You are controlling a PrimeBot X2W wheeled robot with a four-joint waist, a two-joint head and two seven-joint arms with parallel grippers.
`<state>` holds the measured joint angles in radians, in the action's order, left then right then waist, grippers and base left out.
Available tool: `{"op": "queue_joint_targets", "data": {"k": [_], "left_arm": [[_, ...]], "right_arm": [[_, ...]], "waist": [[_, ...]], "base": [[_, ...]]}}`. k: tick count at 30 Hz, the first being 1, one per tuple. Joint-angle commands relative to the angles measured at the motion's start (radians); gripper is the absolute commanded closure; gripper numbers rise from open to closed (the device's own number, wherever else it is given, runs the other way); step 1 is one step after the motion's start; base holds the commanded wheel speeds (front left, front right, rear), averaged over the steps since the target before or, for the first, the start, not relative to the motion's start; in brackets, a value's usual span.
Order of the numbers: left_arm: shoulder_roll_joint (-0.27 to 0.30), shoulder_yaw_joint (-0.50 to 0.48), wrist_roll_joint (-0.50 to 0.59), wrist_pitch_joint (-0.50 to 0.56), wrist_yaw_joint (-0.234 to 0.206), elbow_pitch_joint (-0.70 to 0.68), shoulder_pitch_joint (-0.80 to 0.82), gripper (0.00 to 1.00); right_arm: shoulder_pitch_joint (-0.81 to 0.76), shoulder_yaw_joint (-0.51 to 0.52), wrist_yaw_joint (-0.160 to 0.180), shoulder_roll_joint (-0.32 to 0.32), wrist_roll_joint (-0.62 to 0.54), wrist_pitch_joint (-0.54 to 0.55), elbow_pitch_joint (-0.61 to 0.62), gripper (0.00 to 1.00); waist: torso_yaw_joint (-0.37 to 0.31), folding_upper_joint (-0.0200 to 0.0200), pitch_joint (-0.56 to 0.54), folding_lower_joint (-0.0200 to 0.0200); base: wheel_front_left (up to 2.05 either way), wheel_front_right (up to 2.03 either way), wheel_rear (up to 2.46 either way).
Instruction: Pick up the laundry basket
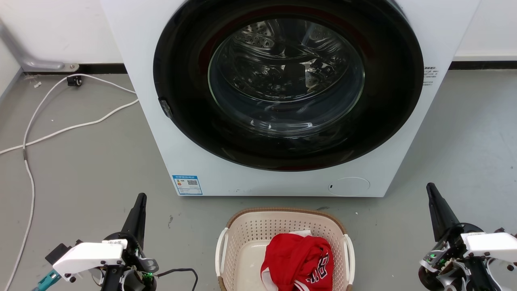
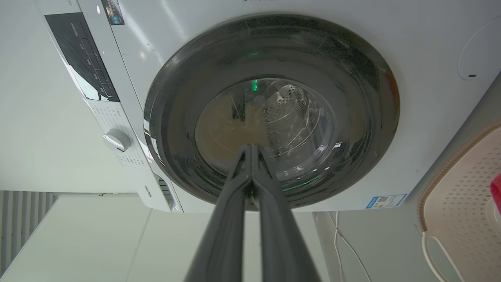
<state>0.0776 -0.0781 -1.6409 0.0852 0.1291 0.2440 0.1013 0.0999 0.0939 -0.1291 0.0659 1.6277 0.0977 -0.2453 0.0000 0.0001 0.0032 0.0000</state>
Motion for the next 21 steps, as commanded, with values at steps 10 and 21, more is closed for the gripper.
{"op": "queue_joint_targets", "data": {"k": [10, 21], "left_arm": [[-0.005, -0.007, 0.008, 0.007, 0.003, 0.002, 0.010, 1.00], [-0.007, -0.012, 0.010, 0.009, 0.003, 0.002, 0.010, 1.00]], "right_arm": [[0.015, 0.004, -0.003, -0.004, -0.007, 0.005, -0.001, 1.00], [0.015, 0.007, -0.003, -0.006, -0.010, 0.006, -0.002, 1.00]], "waist": [[0.000, -0.0001, 0.000, 0.0000], [0.000, -0.0001, 0.000, 0.0000]], "base": [[0.00, 0.00, 0.00], [0.00, 0.00, 0.00]]}}
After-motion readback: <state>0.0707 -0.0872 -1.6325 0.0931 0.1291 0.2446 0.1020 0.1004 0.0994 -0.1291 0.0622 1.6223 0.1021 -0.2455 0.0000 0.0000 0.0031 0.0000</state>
